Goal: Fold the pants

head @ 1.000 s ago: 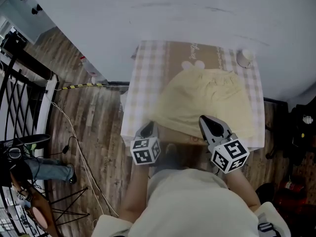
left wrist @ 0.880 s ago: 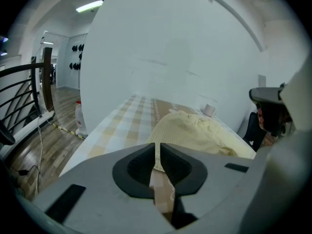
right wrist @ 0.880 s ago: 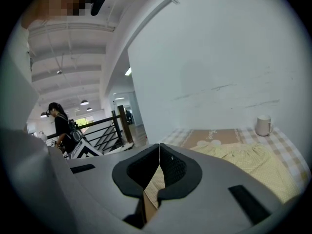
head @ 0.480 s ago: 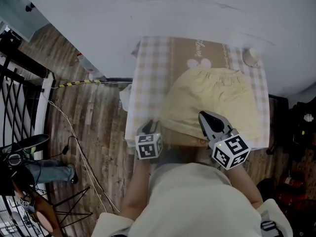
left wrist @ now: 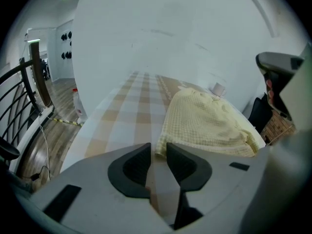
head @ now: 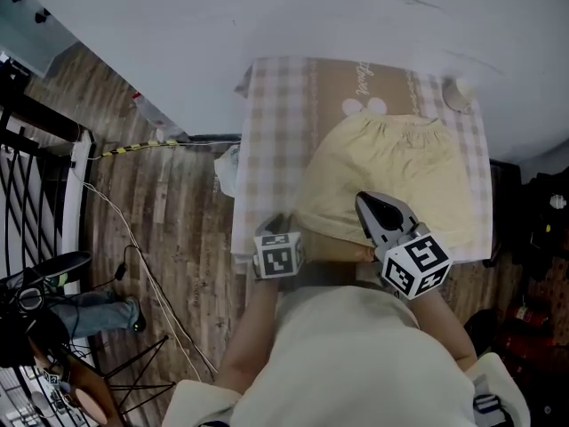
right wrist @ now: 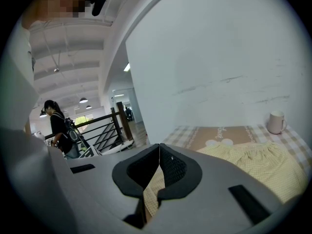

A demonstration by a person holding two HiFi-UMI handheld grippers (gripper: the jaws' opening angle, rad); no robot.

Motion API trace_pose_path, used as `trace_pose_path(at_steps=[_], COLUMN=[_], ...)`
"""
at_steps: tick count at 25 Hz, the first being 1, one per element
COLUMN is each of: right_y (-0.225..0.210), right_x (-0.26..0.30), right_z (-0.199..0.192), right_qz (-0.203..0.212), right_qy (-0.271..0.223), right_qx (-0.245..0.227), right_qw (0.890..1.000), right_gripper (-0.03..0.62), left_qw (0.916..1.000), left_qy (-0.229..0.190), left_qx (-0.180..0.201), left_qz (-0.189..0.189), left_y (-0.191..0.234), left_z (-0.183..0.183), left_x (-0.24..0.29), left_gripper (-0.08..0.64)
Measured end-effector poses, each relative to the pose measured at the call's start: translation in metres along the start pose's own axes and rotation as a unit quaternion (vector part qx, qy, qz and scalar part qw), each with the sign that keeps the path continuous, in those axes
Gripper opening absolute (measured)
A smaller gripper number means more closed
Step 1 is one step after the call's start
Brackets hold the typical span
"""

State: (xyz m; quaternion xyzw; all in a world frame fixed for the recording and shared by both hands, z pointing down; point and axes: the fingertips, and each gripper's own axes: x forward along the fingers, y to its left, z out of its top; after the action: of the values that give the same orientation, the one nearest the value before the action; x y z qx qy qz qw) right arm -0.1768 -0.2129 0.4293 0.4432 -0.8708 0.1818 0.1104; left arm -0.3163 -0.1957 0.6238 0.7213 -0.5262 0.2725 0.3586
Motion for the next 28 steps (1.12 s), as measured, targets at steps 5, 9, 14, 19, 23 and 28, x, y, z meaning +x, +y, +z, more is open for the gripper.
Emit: trace_pose_path(at_steps=[5,9,14,19,23,28], right_y=[-0.002,0.0,-0.001,0.002,0.002,-0.006], right_x=[0.005,0.009,0.014,0.017,0.018,0.013], right_z=[-0.003,-0.003,-0.003,-0.004,-0.003,0.003], right_qz=[-0.009,-0.013,-0.018,-0.015,-0.007,0.011], right_qy=[0.003,0.0,0.0,0.004,0.004,0.0], right_qx=[0.004,0.006,0.007,0.008,0.01,0.007], right_qw=[1.0,1.0,1.0,1.0,1.0,1.0], right_gripper=[0.0,0.0,0.0,0.0,0.0,0.0], left_qw=[0.9999,0.9998,0.9999,0.9999,0.9997,0.9988], left_qy=[0.004,0.001,-0.002,-0.004,-0.004,-0.016], left_qx=[-0.013,-0.018,-0.016,-0.012,-0.024,-0.043], left_qz=[0.005,0.006,0.004,0.004,0.009,0.02], left_y=[-0.001,-0.004,-0.004,-0.009,-0.009,-0.007], left_z=[0.0,0.0,-0.001,0.001,0.0,0.004], left_x=[0.0,0.001,0.003,0.003,0.003,-0.002], left_gripper=[0.1,0.1,0.091,0.048,0.033,0.029])
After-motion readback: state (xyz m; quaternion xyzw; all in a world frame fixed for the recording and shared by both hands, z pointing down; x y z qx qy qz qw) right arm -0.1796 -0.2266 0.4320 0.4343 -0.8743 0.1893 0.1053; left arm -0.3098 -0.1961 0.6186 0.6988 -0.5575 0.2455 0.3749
